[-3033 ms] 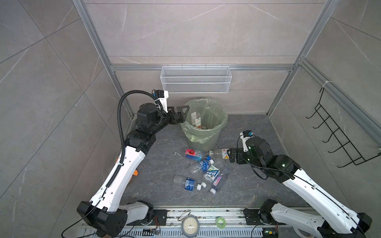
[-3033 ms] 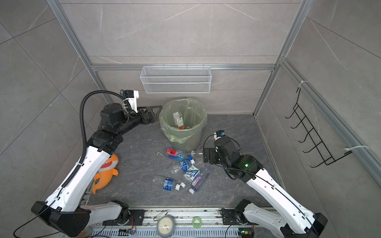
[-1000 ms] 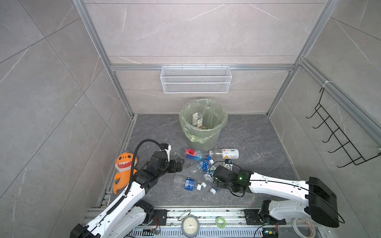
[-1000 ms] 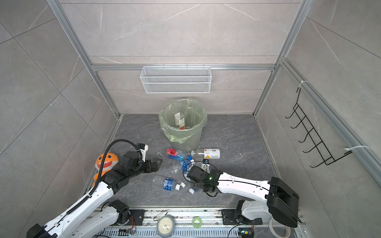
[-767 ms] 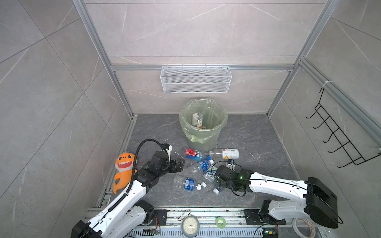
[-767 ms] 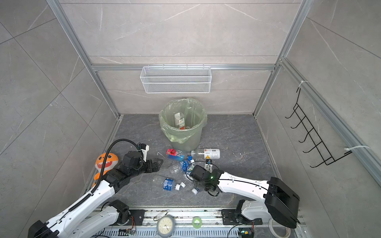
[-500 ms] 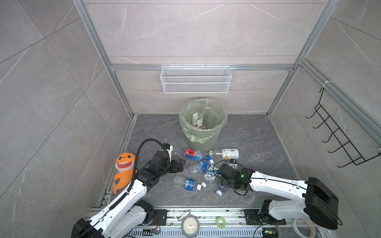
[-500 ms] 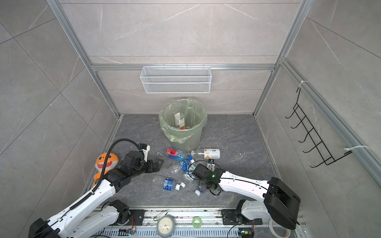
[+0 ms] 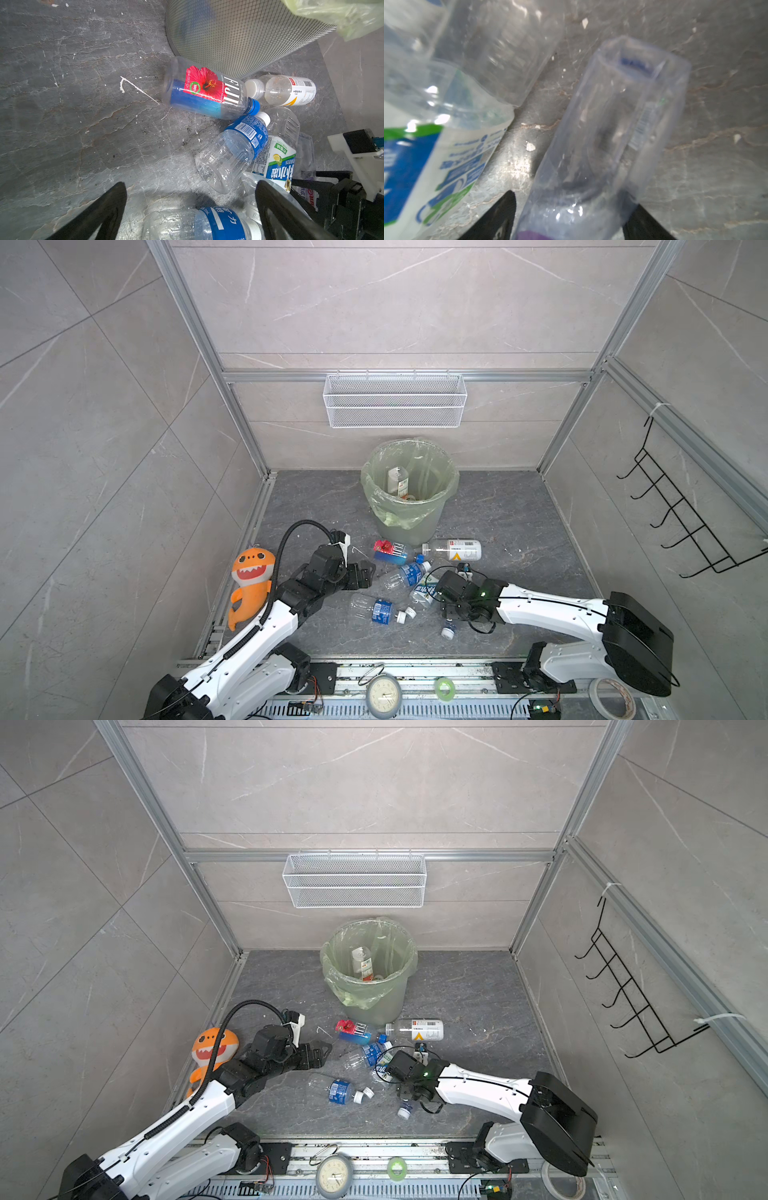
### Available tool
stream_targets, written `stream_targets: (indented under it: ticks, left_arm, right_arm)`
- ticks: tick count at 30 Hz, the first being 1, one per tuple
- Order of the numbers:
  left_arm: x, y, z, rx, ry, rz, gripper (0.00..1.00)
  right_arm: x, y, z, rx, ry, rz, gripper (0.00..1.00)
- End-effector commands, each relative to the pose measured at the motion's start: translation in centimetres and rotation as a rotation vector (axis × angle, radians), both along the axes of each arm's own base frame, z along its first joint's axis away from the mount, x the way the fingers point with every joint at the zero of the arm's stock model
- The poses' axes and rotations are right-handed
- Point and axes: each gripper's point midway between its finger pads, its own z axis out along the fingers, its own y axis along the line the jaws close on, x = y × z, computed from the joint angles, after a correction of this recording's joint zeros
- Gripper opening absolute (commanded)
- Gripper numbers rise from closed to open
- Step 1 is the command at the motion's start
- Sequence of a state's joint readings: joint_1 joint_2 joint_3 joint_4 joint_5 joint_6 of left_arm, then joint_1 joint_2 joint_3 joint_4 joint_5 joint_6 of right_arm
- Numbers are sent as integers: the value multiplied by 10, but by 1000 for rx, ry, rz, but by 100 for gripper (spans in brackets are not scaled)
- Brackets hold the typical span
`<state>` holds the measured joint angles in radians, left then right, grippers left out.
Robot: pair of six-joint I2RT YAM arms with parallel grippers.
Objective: Throw the plastic bottles in the bin
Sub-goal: Pick up the plastic bottle from the bottom-center of the table.
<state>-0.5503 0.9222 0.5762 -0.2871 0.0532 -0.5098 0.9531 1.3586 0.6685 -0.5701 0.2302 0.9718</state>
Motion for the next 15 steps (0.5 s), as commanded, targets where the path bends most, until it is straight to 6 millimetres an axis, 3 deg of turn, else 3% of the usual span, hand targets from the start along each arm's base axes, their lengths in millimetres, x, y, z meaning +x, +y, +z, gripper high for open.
stream_targets:
  ticks: [1, 5, 11, 15]
  left_arm:
    - [4, -3, 0, -8, -12, 7, 99]
    - [5, -6, -1, -10, -13, 2, 98]
    - [5, -9, -5, -10, -3, -2, 98]
    - [5, -9, -7, 0, -3, -7, 98]
  right_arm:
    - [-3, -1, -6, -8, 20, 21, 73]
    - [-4, 0, -9, -9, 32, 28, 66]
    - [-7, 1, -15, -9, 44, 41, 66]
    - [-6, 4, -9, 17, 21, 61, 50]
